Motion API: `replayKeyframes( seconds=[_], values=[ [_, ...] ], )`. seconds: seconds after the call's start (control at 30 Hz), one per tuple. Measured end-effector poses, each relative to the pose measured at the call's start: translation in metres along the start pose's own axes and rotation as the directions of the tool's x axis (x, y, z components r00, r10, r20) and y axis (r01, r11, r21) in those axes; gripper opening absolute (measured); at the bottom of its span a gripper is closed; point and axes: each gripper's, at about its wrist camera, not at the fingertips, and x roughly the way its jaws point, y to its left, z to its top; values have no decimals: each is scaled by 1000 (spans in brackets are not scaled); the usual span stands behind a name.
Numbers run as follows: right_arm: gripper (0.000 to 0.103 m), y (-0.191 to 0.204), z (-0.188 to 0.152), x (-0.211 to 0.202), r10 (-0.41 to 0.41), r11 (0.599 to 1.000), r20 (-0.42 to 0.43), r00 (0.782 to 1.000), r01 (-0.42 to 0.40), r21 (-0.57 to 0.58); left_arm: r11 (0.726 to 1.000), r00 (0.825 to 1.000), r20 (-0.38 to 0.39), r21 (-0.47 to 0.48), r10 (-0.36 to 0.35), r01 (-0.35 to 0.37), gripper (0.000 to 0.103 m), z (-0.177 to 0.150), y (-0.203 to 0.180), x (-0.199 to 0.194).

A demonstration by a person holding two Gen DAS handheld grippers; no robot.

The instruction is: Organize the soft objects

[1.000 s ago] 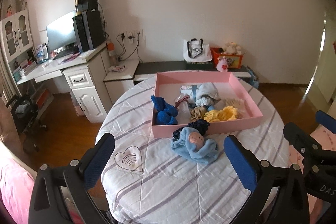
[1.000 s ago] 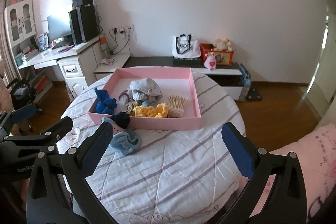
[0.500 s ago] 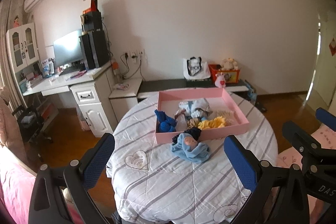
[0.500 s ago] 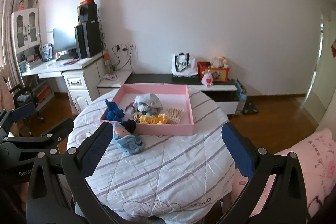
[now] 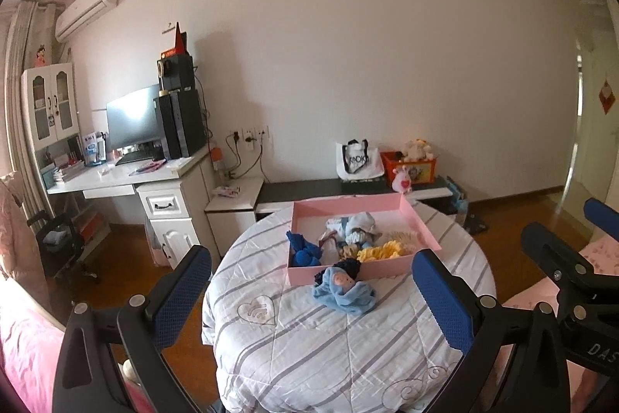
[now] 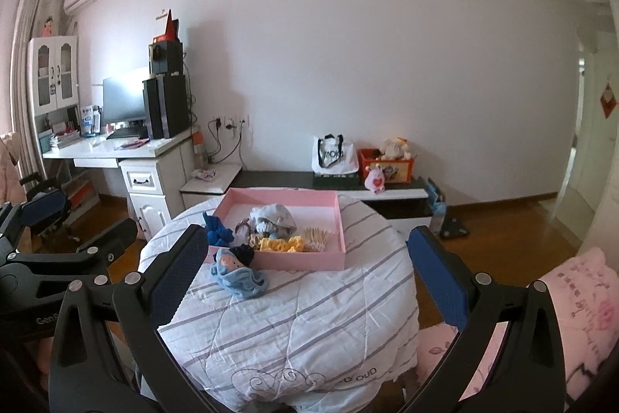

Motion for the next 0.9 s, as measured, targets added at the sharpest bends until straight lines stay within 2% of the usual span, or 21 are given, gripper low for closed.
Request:
replayKeyframes(
  seconds=[0.27,0.9],
  values=[
    [103,3,1,-13,1,1000,37,999,-1,-12,1000,1000,19,-12,4,-4,103,-6,-3,-9],
    [103,4,1,-15,1,1000,36,999,-1,-13,1000,1000,15,-12,4,-4,103,-6,-6,-3]
  ],
)
